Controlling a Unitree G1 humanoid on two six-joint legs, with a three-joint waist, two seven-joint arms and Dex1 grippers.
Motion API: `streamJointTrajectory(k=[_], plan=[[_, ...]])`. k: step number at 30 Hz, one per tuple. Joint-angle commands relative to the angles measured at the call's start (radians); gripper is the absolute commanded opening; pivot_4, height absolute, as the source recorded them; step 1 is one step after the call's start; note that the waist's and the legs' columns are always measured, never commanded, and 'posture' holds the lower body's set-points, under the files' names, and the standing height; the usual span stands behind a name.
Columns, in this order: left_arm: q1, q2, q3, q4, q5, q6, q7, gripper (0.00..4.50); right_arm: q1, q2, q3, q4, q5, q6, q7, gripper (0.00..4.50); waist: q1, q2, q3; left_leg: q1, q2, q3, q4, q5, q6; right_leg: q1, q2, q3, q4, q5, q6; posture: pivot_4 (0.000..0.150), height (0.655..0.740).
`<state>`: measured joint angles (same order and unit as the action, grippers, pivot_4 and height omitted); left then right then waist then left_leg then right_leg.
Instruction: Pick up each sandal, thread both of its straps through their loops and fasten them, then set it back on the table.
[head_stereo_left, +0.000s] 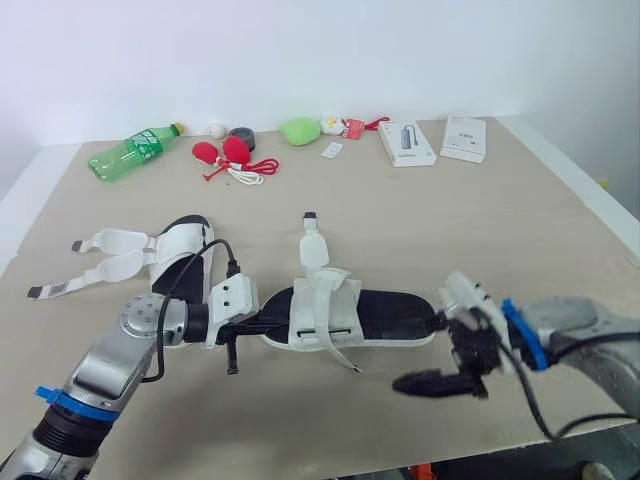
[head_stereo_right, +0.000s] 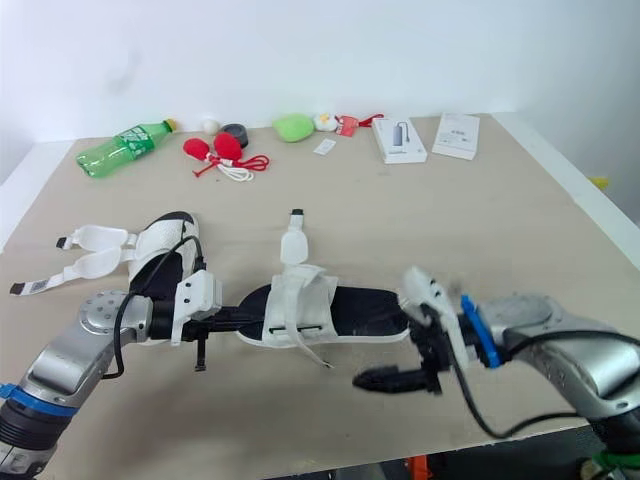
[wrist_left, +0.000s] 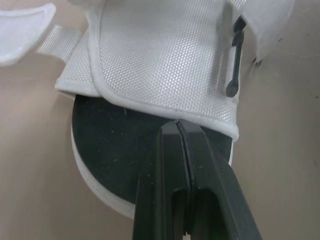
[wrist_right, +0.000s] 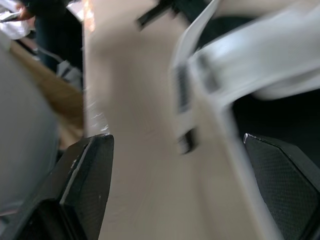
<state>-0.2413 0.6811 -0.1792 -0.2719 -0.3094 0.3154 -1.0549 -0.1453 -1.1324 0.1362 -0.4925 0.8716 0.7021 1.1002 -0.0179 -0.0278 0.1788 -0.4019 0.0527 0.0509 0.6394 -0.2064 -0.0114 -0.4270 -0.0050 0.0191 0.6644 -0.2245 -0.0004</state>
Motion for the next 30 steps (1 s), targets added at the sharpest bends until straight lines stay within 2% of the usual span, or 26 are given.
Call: streamJointTrajectory(k=[1,4,9,30], plan=[[-0.003,-0.001,0.018,-0.035,-0.013,0.007,0.009,0.0,0.01,0.059,0.018,-0.033,-0.069,0.023,-0.083,4.46,-0.002,-0.002,0.0,0.0,0.0,0.0,0.0,0.0,0.0,0.0,0.0,0.0,0.0,0.0,0.0,0.15,0.74],[-0.008,-0.006,0.014,-0.035,-0.014,0.01,0.012,0.0,-0.003,0.122,0.053,-0.037,-0.146,0.017,-0.13,4.46,-0.004,-0.002,0.001,0.0,-0.001,0.0,0.001,0.0,0.0,0.0,0.0,0.0,0.0,0.001,0.001,0.15,0.74],[-0.016,-0.015,0.008,-0.029,-0.015,0.012,0.011,0.0,-0.079,0.217,0.074,-0.049,-0.153,0.115,-0.206,4.46,-0.004,-0.003,0.001,-0.001,-0.001,0.0,0.002,0.0,0.0,0.0,0.0,0.001,0.0,0.001,0.001,0.15,0.74],[-0.015,-0.042,0.003,-0.016,-0.008,0.005,0.014,0.0,-0.255,0.338,0.068,-0.105,-0.058,0.479,-0.322,4.46,-0.004,-0.004,0.0,-0.002,-0.001,-0.001,0.001,0.0,0.0,-0.001,0.0,0.0,0.0,0.0,0.002,0.15,0.74]])
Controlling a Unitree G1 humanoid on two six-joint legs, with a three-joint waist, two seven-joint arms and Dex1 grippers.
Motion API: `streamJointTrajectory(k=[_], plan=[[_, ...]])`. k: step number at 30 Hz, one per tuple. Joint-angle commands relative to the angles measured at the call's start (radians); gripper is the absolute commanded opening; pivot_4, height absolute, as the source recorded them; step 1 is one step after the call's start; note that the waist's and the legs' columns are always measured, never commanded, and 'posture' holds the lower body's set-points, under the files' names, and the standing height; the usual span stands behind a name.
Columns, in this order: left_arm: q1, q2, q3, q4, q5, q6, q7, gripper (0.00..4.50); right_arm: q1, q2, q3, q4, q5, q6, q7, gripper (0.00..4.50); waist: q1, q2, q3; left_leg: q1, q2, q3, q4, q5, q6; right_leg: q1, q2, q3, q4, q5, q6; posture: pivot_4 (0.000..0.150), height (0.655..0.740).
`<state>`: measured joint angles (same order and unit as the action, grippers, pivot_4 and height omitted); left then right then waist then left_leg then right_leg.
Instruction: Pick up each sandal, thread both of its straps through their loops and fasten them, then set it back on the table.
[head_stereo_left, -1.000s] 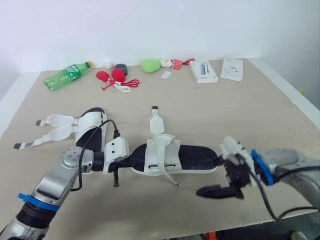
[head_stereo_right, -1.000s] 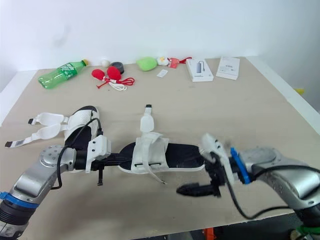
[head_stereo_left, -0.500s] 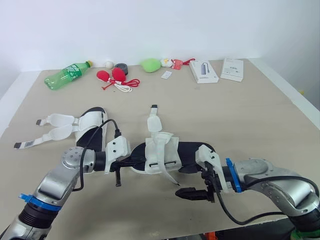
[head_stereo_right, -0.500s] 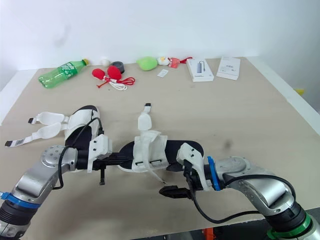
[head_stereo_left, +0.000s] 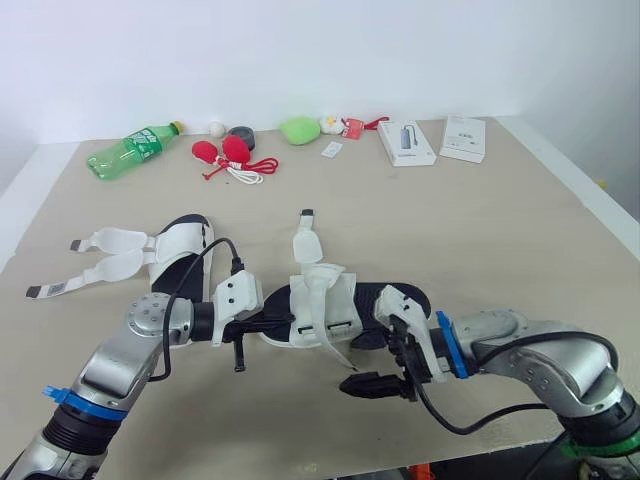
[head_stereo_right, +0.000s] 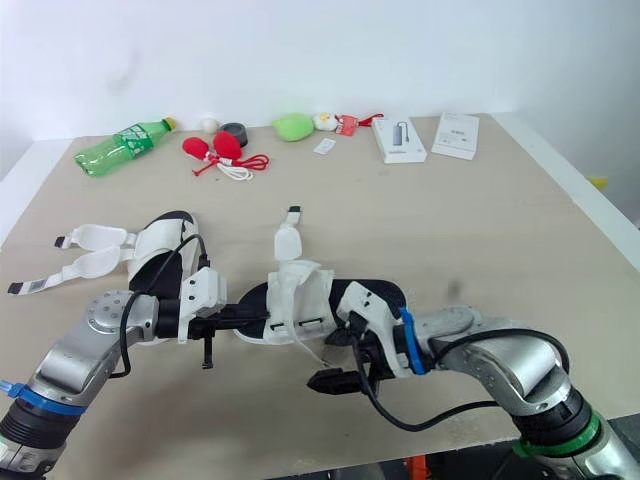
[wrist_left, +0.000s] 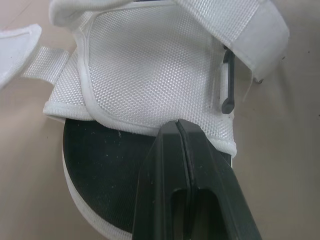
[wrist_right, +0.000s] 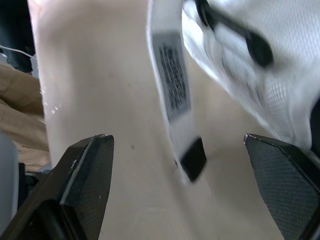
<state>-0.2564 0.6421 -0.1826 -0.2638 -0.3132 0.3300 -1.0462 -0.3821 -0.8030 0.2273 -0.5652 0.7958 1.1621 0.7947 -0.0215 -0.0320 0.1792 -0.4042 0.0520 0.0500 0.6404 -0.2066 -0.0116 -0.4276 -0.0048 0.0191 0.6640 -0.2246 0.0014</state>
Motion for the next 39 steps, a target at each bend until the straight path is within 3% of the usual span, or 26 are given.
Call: streamJointTrajectory(k=[1,3,6,14,22,29,32,39], plan=[[0.002,-0.003,0.007,-0.026,-0.004,-0.009,0.007,0.0,-0.021,0.011,-0.019,-0.033,0.015,0.024,-0.022,4.46,0.0,0.0,0.0,0.0,0.0,0.0,0.0,0.0,0.0,0.0,0.0,0.0,0.0,0.0,0.0,0.15,0.74],[0.005,-0.004,0.007,-0.03,-0.004,-0.009,0.01,0.0,-0.029,0.017,-0.006,-0.026,0.005,0.03,-0.03,4.46,0.0,0.0,0.0,0.0,0.0,0.0,0.0,0.0,0.0,0.0,0.0,0.0,0.0,0.0,0.0,0.15,0.74],[0.007,-0.003,0.009,-0.035,-0.007,-0.007,0.014,0.0,-0.04,0.019,0.012,-0.011,-0.011,0.04,-0.036,3.71,0.0,0.0,0.0,0.0,0.0,0.0,0.0,0.0,0.0,0.0,0.0,0.0,0.0,0.0,0.0,0.15,0.74],[0.01,-0.006,0.008,-0.039,-0.008,-0.006,0.023,0.0,-0.051,0.044,0.016,0.027,-0.024,0.065,-0.046,0.11,0.0,0.0,0.0,-0.001,0.0,0.0,0.0,0.0,0.0,-0.001,0.0,0.0,0.0,0.0,0.0,0.15,0.74],[0.006,-0.012,0.006,-0.04,-0.006,-0.004,0.03,0.0,-0.049,0.07,-0.035,0.062,0.024,0.092,-0.025,0.11,0.0,-0.001,0.0,-0.001,0.0,0.0,0.0,0.0,0.0,-0.001,0.0,0.0,0.0,0.0,0.0,0.15,0.74],[-0.007,-0.013,0.003,-0.027,-0.005,-0.006,0.023,0.0,-0.248,0.179,-0.313,0.225,0.38,0.282,-0.05,0.11,-0.002,-0.001,0.0,-0.001,0.0,0.0,0.0,0.0,0.0,-0.001,0.0,0.001,0.0,0.001,0.001,0.15,0.74],[-0.014,-0.015,0.002,-0.021,-0.003,-0.009,0.022,0.0,-0.303,0.237,-0.354,0.318,0.368,0.311,-0.155,0.11,-0.001,-0.004,-0.002,-0.001,0.0,0.0,0.0,0.0,0.0,0.0,0.0,0.0,0.0,0.001,0.0,0.15,0.74],[-0.022,-0.026,-0.001,-0.02,0.001,-0.007,0.027,0.0,-0.26,0.316,-0.358,0.356,0.313,0.35,-0.301,0.11,-0.001,-0.004,-0.002,-0.007,0.0,0.0,-0.001,0.0,0.001,-0.007,0.0,0.001,0.0,0.0,0.0,0.15,0.74]])
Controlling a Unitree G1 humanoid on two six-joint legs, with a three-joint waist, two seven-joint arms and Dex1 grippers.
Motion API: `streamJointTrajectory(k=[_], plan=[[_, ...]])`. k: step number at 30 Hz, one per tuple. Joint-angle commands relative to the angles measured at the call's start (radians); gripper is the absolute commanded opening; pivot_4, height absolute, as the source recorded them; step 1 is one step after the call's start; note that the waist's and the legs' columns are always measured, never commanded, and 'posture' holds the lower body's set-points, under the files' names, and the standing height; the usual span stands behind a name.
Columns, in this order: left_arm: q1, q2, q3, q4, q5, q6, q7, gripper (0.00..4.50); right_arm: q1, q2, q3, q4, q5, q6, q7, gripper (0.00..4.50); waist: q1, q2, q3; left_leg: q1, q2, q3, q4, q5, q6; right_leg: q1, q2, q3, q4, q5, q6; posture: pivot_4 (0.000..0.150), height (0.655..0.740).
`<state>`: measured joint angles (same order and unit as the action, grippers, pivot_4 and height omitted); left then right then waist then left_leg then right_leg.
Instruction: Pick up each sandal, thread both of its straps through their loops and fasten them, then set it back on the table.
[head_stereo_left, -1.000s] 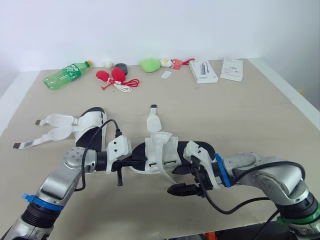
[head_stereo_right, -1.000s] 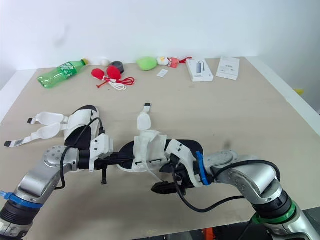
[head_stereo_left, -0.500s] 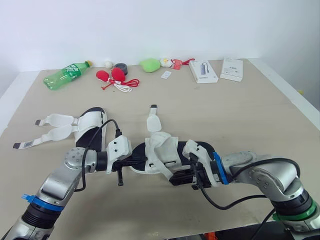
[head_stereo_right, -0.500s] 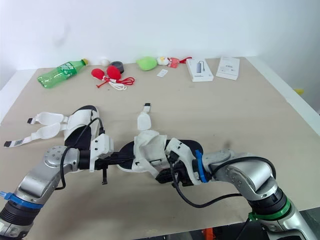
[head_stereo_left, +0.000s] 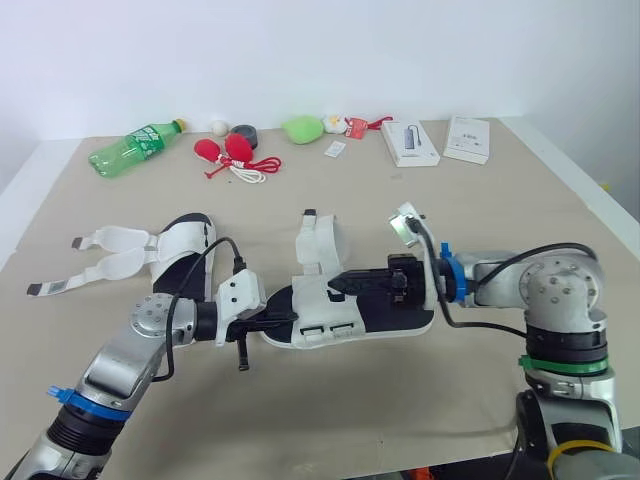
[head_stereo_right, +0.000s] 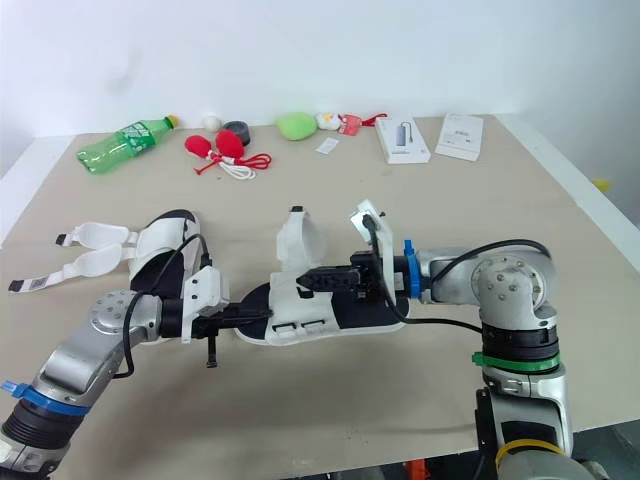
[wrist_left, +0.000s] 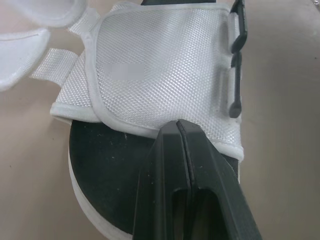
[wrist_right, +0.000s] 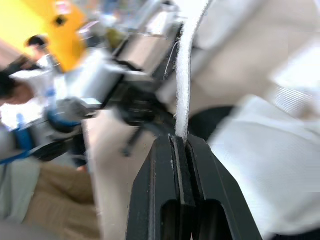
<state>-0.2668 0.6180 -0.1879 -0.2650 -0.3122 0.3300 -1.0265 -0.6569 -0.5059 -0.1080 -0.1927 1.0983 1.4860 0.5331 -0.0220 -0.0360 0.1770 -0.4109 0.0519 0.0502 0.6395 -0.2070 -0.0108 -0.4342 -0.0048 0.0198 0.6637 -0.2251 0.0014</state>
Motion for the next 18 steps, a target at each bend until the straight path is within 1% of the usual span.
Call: streamJointTrajectory(k=[1,6,11,18], plan=[[-0.011,-0.003,0.004,-0.02,0.0,-0.007,0.007,0.0,0.022,0.028,-0.031,-0.018,0.019,0.046,-0.054,0.11,0.0,0.0,0.0,-0.001,0.0,0.0,0.0,0.0,0.0,-0.001,0.0,0.0,0.0,0.0,0.0,0.15,0.74],[-0.01,-0.005,0.003,-0.023,0.002,-0.006,0.008,0.0,0.02,0.072,-0.091,-0.001,0.068,0.124,-0.118,0.11,0.0,0.0,0.0,-0.003,0.0,0.0,0.0,0.0,0.0,-0.003,0.0,0.0,0.0,0.0,0.0,0.15,0.74],[-0.014,-0.01,-0.003,-0.018,0.008,-0.01,0.011,0.0,0.041,0.047,-0.092,0.006,0.116,0.128,-0.167,0.11,-0.001,0.0,0.0,-0.003,0.0,0.0,0.0,0.0,0.0,-0.003,0.0,0.0,0.0,0.001,0.001,0.15,0.74],[-0.018,-0.009,-0.007,-0.014,0.015,-0.013,0.012,0.0,0.069,0.028,-0.097,0.038,0.261,0.128,-0.27,0.11,-0.001,0.0,0.0,-0.003,0.0,0.0,0.0,0.0,0.0,-0.003,0.0,0.0,0.0,0.001,0.001,0.15,0.74]])
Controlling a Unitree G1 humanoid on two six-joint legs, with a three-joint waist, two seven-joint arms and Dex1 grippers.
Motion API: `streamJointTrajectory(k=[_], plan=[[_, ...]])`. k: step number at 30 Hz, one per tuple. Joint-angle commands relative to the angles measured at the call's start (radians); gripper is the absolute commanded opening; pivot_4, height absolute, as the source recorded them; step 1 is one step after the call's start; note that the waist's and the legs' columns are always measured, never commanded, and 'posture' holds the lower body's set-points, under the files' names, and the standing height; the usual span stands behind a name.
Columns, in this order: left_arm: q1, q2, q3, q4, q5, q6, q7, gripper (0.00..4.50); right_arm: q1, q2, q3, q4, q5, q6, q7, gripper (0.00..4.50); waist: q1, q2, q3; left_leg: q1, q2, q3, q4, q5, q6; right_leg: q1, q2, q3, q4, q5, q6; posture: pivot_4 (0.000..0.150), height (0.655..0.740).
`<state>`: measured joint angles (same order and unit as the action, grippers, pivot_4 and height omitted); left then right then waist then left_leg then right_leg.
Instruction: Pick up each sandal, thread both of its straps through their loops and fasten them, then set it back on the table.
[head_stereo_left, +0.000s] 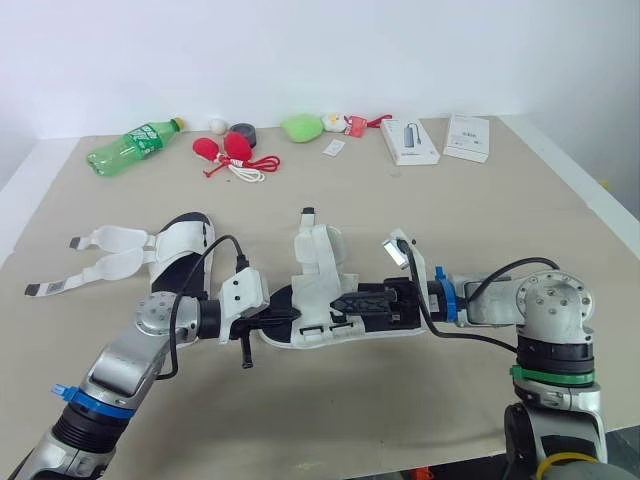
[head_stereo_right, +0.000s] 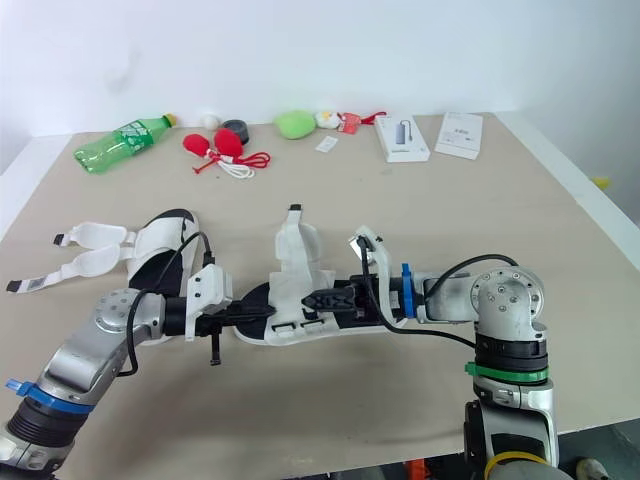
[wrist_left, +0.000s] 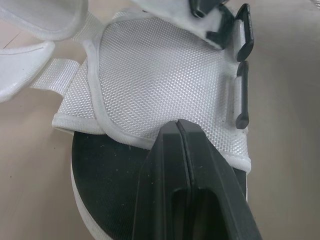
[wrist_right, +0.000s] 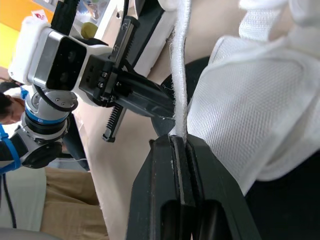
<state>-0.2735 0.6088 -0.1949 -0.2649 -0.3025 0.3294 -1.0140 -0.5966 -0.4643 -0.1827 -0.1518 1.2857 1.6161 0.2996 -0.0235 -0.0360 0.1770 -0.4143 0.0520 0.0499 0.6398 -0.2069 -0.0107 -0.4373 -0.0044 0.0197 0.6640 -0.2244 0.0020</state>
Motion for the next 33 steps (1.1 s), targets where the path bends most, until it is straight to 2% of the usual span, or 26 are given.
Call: streamJointTrajectory(k=[1,12,22,28,33], plan=[[-0.011,0.0,0.0,-0.014,0.005,-0.013,-0.001,0.0,0.015,-0.018,-0.02,-0.001,0.085,-0.002,-0.049,0.11,0.0,0.0,0.0,0.0,0.0,0.0,0.0,0.0,0.0,0.0,0.0,0.0,0.0,0.0,0.0,0.15,0.74],[-0.01,-0.001,-0.01,-0.01,0.022,-0.021,0.004,0.0,0.013,-0.038,-0.012,0.064,0.272,-0.028,-0.199,0.11,-0.001,0.0,0.0,0.0,0.0,0.0,0.0,0.0,0.0,0.0,0.0,0.0,0.0,0.0,0.0,0.15,0.74],[-0.011,-0.001,-0.01,-0.005,0.033,-0.024,0.002,0.0,0.054,-0.152,0.125,0.054,0.505,-0.169,-0.331,0.11,-0.001,0.0,0.0,0.0,0.0,0.0,0.0,0.0,0.0,0.0,0.0,0.0,0.0,0.0,0.0,0.15,0.74],[-0.014,-0.006,-0.013,-0.002,0.04,-0.025,0.005,0.0,0.064,-0.2,0.205,0.03,0.566,-0.245,-0.364,0.11,-0.001,0.0,0.0,0.0,0.0,0.0,0.0,0.0,0.0,0.0,0.0,0.001,0.0,0.0,0.0,0.15,0.74],[-0.013,-0.01,-0.016,-0.003,0.049,-0.025,0.009,0.0,0.053,-0.231,0.244,0.001,0.555,-0.274,-0.354,0.11,-0.001,0.0,0.0,0.0,0.0,0.0,0.0,0.0,0.0,0.0,0.0,0.001,0.0,0.0,0.0,0.15,0.74]])
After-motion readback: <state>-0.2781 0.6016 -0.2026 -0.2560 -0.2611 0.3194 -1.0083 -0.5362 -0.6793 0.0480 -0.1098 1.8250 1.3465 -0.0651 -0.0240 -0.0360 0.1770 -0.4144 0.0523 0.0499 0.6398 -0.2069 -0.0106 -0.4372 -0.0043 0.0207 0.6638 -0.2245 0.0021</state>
